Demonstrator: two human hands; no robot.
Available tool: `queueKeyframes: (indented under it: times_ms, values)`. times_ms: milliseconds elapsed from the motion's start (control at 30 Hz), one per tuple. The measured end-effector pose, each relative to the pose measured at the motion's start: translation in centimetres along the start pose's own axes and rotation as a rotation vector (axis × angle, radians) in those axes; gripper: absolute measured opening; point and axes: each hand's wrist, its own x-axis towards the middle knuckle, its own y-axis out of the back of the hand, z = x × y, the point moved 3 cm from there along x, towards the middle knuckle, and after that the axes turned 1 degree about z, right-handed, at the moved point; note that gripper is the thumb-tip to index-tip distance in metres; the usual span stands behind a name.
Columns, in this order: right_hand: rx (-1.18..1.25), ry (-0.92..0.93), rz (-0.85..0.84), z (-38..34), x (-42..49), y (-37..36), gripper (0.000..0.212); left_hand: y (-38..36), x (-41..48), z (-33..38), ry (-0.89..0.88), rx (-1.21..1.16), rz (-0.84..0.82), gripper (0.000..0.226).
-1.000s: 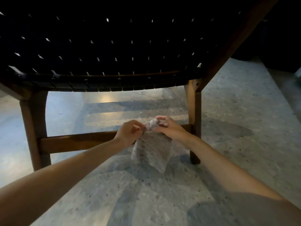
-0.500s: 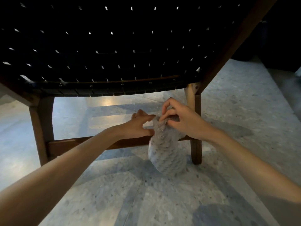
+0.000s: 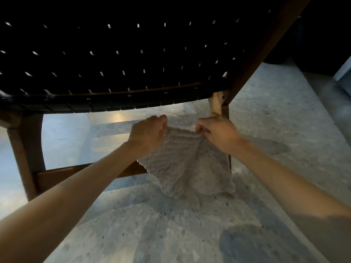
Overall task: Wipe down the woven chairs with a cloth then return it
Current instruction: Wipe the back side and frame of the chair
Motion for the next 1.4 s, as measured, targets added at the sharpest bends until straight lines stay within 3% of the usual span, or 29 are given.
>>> queueKeyframes:
  times_ms: [100,233,367,467,533,633,867,967,1100,1300,1400]
  values:
    - [-0.041,-0.136,0.038,0.8,2.6,-1.5,0.027,-1.2,1.0,0.3,0.066,0.100,0.086,0.017]
    - [0.160,-0.312,0.035,1.4,2.9,-5.8,0.023,-4.4,0.9,-0.4,0.170,-0.209,0.047,0.021]
    - [0.170,-0.151,-0.283,1.8,1.1,-9.6,0.076,-9.2,-0.9,1.2,0.116,-0.408,-0.335,0.051]
    - [0.041,-0.047,-0.517,3.0,0.3,-11.2,0.098,-12.1,-1.9,1.5,0.009,-0.007,-0.432,0.074]
    - [-0.126,-0.025,-0.498,4.2,-0.4,-12.1,0.100,-13.2,-2.1,1.5,-0.048,0.175,-0.378,0.080]
    - [-0.234,-0.052,-0.338,5.4,-1.5,-12.9,0.090,-14.3,-2.3,2.0,-0.137,0.311,-0.234,0.083]
    - [-0.505,-0.026,-0.076,4.9,-2.2,-14.1,0.101,-15.3,-2.9,0.9,-0.239,0.409,-0.133,0.092]
    - [-0.635,-0.026,-0.067,3.0,-2.0,-14.4,0.099,-15.1,-3.6,-0.6,-0.251,0.463,0.042,0.106]
    - [-0.571,-0.012,-0.045,-1.1,-1.1,-16.0,0.083,-14.0,-5.6,-4.2,-0.269,0.404,0.157,0.102]
    - [-0.479,-0.001,-0.091,-8.8,1.1,-18.3,0.086,-12.1,-9.5,-11.4,-0.203,0.390,0.152,0.097]
    - [-0.457,0.021,-0.170,-12.7,2.3,-18.7,0.071,-10.9,-11.1,-14.6,-0.181,0.417,0.142,0.095]
